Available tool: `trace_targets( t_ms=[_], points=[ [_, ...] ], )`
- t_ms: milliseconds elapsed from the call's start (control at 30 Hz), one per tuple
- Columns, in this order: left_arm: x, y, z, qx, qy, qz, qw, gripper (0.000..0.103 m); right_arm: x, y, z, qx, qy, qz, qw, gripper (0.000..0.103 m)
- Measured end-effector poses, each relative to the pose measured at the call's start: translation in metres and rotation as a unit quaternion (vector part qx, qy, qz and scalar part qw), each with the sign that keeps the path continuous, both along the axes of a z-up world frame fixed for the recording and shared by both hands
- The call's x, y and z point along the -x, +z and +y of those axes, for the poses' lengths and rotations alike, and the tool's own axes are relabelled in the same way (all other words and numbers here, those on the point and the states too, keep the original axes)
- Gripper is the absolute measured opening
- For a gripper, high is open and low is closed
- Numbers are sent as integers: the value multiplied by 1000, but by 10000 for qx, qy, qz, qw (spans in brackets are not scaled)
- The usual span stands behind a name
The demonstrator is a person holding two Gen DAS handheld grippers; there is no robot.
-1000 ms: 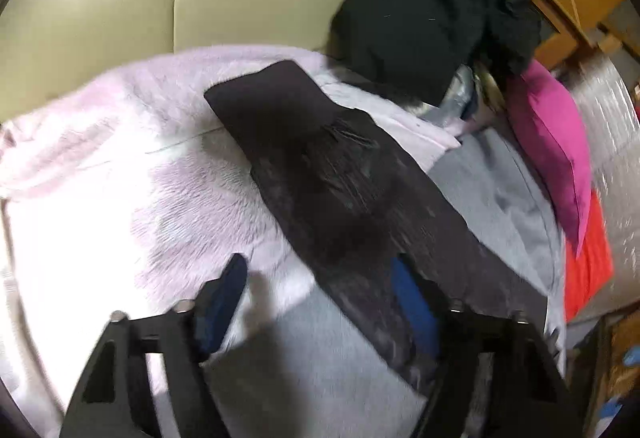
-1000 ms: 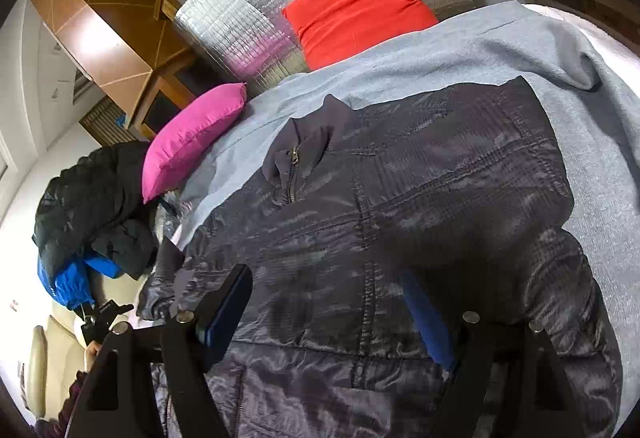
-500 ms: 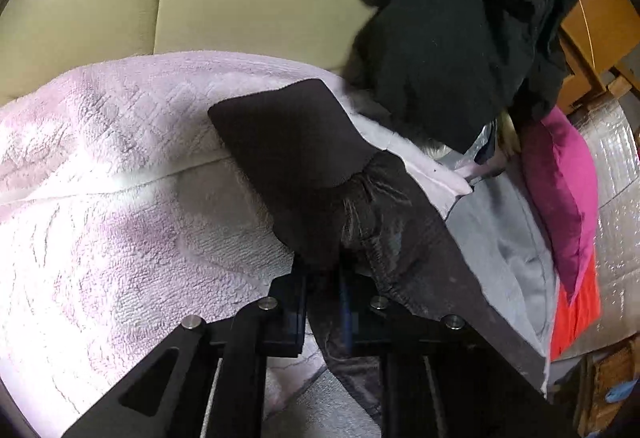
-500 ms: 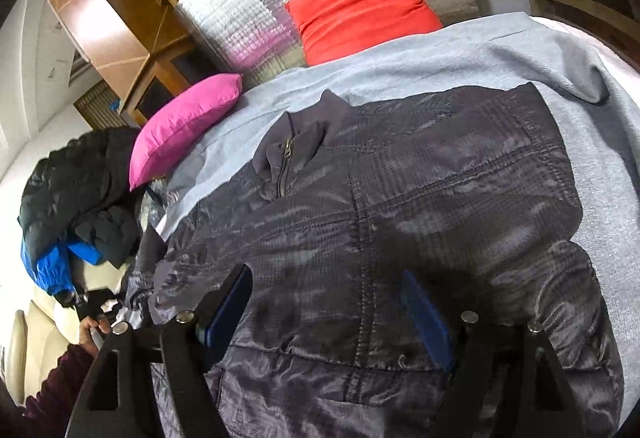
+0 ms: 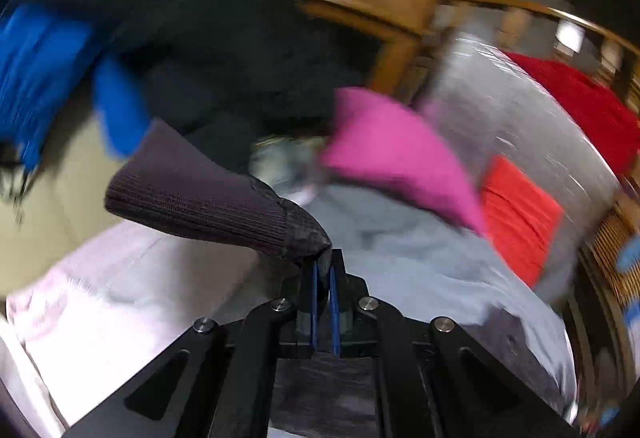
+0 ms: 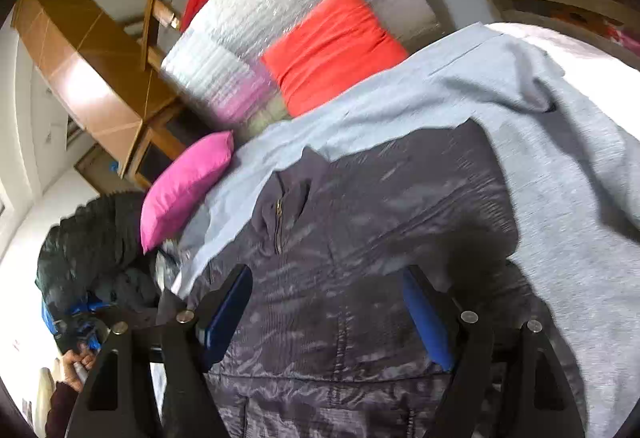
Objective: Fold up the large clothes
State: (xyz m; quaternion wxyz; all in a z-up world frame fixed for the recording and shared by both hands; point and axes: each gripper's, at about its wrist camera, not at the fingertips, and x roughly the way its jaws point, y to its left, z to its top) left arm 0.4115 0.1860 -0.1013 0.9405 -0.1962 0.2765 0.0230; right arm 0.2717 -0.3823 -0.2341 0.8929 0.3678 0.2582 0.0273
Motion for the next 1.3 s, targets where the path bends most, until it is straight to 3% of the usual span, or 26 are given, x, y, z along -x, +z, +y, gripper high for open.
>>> trace_targets(
  t_ms=[100,267,467,600,700,767,800,900,967,1033,1167,1300],
  points=[
    [11,38,-69,-365,-681,-291,9966,5,11,5,-14,-191,-185,-111,9996,80],
    [35,74,-191,-582,-1866,-649,9786,5,32,13,-39,-407,-454,-320,9976,80],
    [57,69,-320,-606,-2969,-481,9518,5,54,16,-67,-688,-720,-483,9939,80],
    [61,33,-399,-496,-3470,-7,9366,5,65,18,-84,-811,-832,-565,9916,80],
    [59,-6,-437,-360,-3779,673,9227,18,69,17,-92,-880,-858,-550,9909,80],
    [61,-27,-446,-422,-3933,1001,9130,48,68,14,-97,-965,-804,-486,9909,80],
    [71,-32,-444,-443,-3963,1007,9115,51,67,12,-99,-1026,-776,-435,9907,80],
    [80,-33,-426,-556,-3966,784,9129,54,64,7,-103,-1119,-746,-335,9904,80],
    [78,-33,-404,-685,-3720,695,9231,61,61,6,-102,-1100,-700,-284,9911,80],
    [69,-39,-386,-920,-3450,652,9318,62,57,6,-98,-1048,-605,-228,9924,80],
    [58,-65,-322,-1744,-2499,700,9499,62,44,10,-74,-656,-292,14,9974,80],
    [48,-91,-264,-1798,-1847,916,9618,62,24,3,-49,-77,-146,582,9982,80]
  ],
)
